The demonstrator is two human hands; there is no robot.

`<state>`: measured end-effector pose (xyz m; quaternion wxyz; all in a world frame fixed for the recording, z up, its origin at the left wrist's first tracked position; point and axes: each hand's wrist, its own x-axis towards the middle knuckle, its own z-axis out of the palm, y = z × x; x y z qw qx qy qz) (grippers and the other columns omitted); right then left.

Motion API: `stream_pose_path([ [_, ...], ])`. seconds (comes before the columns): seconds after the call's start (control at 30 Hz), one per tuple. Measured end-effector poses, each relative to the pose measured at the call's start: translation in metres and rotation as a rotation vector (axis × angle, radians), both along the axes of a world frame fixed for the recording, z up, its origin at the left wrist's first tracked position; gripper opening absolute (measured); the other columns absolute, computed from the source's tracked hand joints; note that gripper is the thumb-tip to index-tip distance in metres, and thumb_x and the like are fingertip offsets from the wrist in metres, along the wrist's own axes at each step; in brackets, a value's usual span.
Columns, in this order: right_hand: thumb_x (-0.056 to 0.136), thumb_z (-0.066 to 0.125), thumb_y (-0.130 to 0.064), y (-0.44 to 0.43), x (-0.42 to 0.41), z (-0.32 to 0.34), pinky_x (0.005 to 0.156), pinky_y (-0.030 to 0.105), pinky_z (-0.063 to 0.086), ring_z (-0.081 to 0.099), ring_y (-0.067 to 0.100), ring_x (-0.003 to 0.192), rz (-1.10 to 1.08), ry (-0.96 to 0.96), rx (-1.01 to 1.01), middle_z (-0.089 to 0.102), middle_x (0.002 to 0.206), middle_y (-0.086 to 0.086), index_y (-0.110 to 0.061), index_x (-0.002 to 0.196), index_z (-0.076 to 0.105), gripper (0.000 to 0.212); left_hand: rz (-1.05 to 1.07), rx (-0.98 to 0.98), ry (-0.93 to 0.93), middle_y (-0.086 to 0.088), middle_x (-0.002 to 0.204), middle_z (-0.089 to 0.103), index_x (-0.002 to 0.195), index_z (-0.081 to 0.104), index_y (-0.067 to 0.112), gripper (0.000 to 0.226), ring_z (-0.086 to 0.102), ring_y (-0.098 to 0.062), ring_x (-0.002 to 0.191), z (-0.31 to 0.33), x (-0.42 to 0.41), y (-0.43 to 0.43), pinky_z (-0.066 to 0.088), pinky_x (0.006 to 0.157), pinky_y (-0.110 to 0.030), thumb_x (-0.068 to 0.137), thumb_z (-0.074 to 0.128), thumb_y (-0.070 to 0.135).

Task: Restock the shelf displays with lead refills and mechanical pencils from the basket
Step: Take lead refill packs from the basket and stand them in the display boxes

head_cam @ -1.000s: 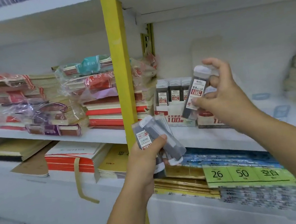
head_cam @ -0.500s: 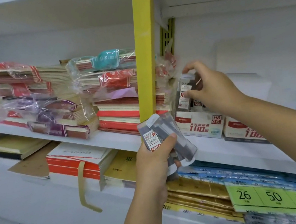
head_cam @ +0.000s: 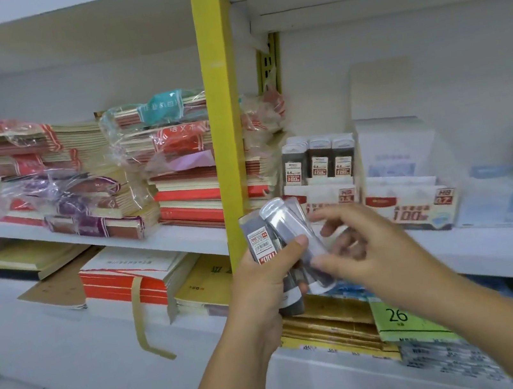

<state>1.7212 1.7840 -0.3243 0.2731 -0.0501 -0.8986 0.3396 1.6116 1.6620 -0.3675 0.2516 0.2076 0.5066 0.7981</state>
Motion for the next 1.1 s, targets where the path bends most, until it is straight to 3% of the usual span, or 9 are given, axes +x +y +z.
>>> stream_pose_path([
  [0.13, 0.079, 0.078, -0.023, -0.003, 0.017, -0.032, 0.079, 0.015, 0.052, 0.058, 0.000, 0.092, -0.013, 0.043, -0.075, 0.043, 0.103, -0.029, -0.048, 0.126, 0.050, 0.060, -0.074, -0.032, 0.039, -0.010, 0.099, 0.079, 0.105, 0.075, 0.024, 0.032, 0.074, -0.019, 0.078, -0.006, 0.020, 0.004, 0.052, 0.052, -0.023, 0.074, 0.081, 0.029],
  [0.3, 0.084, 0.072, -0.013, 0.001, 0.029, -0.038, 0.082, 0.017, 0.053, 0.063, 0.003, 0.093, 0.035, 0.060, -0.222, 0.049, 0.102, -0.024, -0.033, 0.129, 0.056, 0.053, -0.178, 0.023, 0.040, -0.008, 0.094, 0.078, 0.096, 0.078, 0.026, 0.028, 0.071, -0.013, 0.067, -0.012, 0.030, 0.006, 0.051, 0.049, -0.023, 0.069, 0.084, 0.030],
  [0.4, 0.088, 0.065, -0.007, -0.002, 0.034, -0.041, 0.080, 0.013, 0.052, 0.065, 0.002, 0.094, 0.060, 0.108, -0.321, 0.054, 0.104, -0.016, -0.032, 0.126, 0.058, 0.046, -0.195, 0.046, 0.019, -0.012, 0.098, 0.077, 0.102, 0.077, 0.021, 0.034, 0.073, -0.017, 0.072, -0.013, 0.032, 0.006, 0.053, 0.051, -0.024, 0.069, 0.085, 0.024],
  [0.53, 0.097, 0.052, -0.010, -0.003, 0.038, -0.040, 0.075, 0.016, 0.055, 0.067, 0.003, 0.095, 0.026, 0.147, -0.385, 0.069, 0.103, -0.017, -0.041, 0.110, 0.065, 0.037, -0.141, 0.011, 0.033, -0.012, 0.105, 0.077, 0.106, 0.075, 0.023, 0.042, 0.073, -0.016, 0.074, -0.012, 0.035, 0.006, 0.052, 0.050, -0.023, 0.066, 0.088, 0.028],
  [0.63, 0.095, 0.057, -0.014, 0.000, 0.040, -0.036, 0.067, 0.011, 0.052, 0.067, -0.002, 0.088, -0.040, 0.154, -0.400, 0.072, 0.094, -0.022, -0.039, 0.099, 0.068, 0.027, -0.093, -0.045, 0.074, -0.006, 0.101, 0.078, 0.097, 0.077, 0.032, 0.026, 0.073, -0.013, 0.077, -0.012, 0.038, 0.004, 0.051, 0.052, -0.023, 0.074, 0.085, 0.025],
  [0.77, 0.091, 0.063, -0.016, 0.004, 0.037, -0.035, 0.063, 0.013, 0.053, 0.068, -0.001, 0.084, -0.041, 0.107, -0.475, 0.073, 0.095, -0.017, -0.033, 0.101, 0.068, 0.021, -0.048, -0.089, 0.067, 0.001, 0.102, 0.079, 0.098, 0.075, 0.036, 0.023, 0.076, -0.019, 0.092, -0.012, 0.037, 0.004, 0.056, 0.062, -0.029, 0.083, 0.080, 0.020],
  [0.83, 0.091, 0.064, -0.012, 0.003, 0.035, -0.033, 0.065, 0.017, 0.055, 0.070, 0.004, 0.084, -0.021, 0.080, -0.471, 0.072, 0.099, -0.017, -0.036, 0.109, 0.063, 0.031, -0.034, -0.089, 0.075, 0.003, 0.103, 0.079, 0.097, 0.076, 0.038, 0.024, 0.076, -0.019, 0.094, -0.011, 0.035, 0.003, 0.058, 0.066, -0.033, 0.084, 0.079, 0.019],
  [0.97, 0.089, 0.065, -0.006, 0.005, 0.030, -0.028, 0.069, 0.025, 0.059, 0.070, 0.013, 0.083, 0.010, 0.018, -0.403, 0.064, 0.097, -0.018, -0.055, 0.136, 0.032, 0.075, -0.035, -0.075, 0.050, 0.000, 0.104, 0.079, 0.103, 0.075, 0.030, 0.022, 0.075, -0.022, 0.095, -0.010, 0.028, 0.002, 0.057, 0.065, -0.034, 0.085, 0.078, 0.017],
  [1.1, 0.085, 0.068, -0.002, 0.009, 0.018, 0.002, 0.067, 0.030, 0.060, 0.071, 0.014, 0.086, 0.043, 0.026, -0.346, 0.057, 0.106, -0.005, -0.067, 0.133, 0.028, 0.090, -0.013, -0.037, 0.040, -0.001, 0.103, 0.079, 0.102, 0.076, 0.029, 0.019, 0.076, -0.020, 0.091, -0.004, 0.018, -0.001, 0.057, 0.065, -0.032, 0.086, 0.077, 0.019],
])
